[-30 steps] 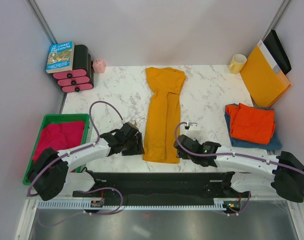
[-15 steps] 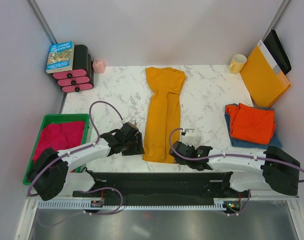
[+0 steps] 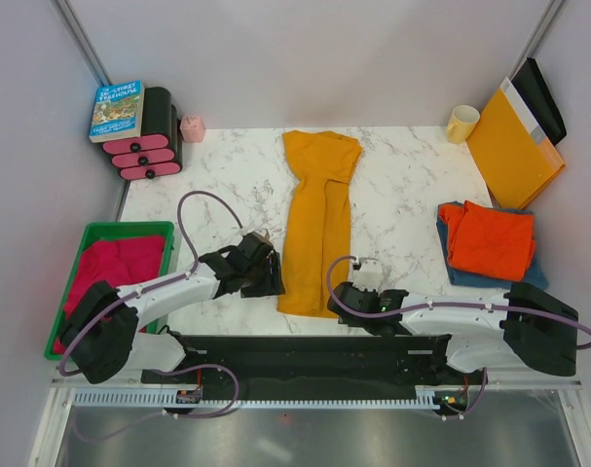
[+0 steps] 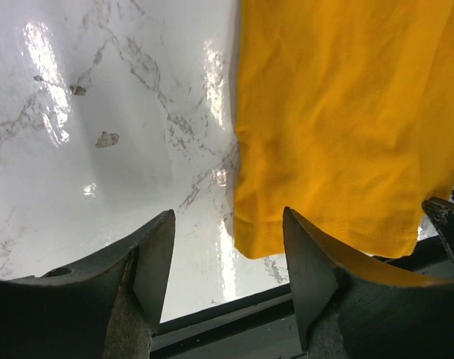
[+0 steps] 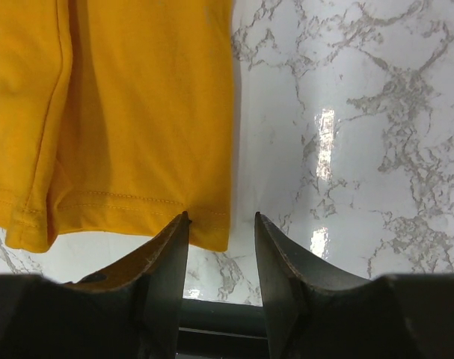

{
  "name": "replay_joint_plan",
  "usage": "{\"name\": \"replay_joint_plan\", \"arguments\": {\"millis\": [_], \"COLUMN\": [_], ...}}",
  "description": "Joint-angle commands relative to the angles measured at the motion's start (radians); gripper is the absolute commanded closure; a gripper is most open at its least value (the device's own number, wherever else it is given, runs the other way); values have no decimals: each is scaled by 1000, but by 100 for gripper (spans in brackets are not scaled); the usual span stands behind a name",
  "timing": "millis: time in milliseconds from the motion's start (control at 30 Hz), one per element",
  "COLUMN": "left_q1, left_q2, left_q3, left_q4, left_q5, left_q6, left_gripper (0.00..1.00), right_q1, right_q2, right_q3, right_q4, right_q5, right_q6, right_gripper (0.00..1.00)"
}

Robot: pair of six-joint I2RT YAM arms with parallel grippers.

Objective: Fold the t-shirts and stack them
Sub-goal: Grab the bottom of the folded rectangular tshirt with both arms

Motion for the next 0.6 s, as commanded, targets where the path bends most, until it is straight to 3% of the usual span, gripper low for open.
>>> {"name": "replay_joint_plan", "arguments": {"millis": [0, 233, 567], "left_q1": [-6, -12, -29], "left_q2": [17, 97, 77], "left_q3": [65, 56, -24], "left_q4": [34, 35, 35], "left_q5": [-28, 21, 58], "left_q6": [5, -18, -64], "left_gripper": [33, 39, 44], "right_q1": [12, 12, 11], "right_q2": [24, 13, -21], "right_q3": [-9, -16, -65], "right_q4": [-23, -48, -54], "right_q5": [-32, -32, -29], "right_q6": [36, 45, 68], "right_gripper": [52, 52, 51]}}
